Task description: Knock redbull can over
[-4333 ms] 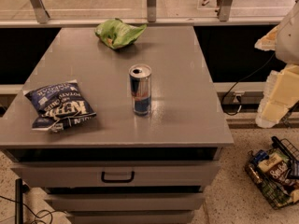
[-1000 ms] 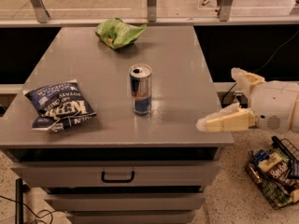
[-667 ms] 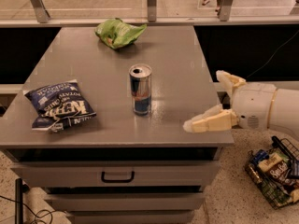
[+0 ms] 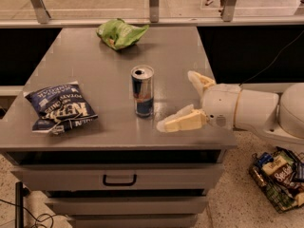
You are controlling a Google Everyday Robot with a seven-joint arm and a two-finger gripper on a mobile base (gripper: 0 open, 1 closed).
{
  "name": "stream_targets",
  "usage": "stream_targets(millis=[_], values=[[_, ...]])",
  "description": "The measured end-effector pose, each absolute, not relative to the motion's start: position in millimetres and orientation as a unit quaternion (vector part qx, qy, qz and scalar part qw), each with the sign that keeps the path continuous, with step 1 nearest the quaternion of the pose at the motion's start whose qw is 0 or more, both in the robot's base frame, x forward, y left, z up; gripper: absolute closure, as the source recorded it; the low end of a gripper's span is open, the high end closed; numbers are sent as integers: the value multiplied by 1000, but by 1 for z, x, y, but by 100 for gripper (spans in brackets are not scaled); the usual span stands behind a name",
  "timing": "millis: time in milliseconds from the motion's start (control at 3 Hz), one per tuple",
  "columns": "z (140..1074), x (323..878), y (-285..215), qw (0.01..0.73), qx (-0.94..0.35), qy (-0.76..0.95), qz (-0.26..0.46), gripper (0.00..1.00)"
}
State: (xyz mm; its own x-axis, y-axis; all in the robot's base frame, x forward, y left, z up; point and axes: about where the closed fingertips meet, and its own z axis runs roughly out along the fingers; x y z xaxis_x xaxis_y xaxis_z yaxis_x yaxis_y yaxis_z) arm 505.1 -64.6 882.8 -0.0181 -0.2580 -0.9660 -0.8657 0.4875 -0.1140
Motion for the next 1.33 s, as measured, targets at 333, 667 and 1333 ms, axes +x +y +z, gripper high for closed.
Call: stream_targets(millis=[333, 667, 1333], values=[[885, 510, -32, 567, -432, 637, 294, 0], [888, 516, -5, 577, -435, 618, 310, 0], [889, 523, 28, 583, -438, 598, 334, 18]])
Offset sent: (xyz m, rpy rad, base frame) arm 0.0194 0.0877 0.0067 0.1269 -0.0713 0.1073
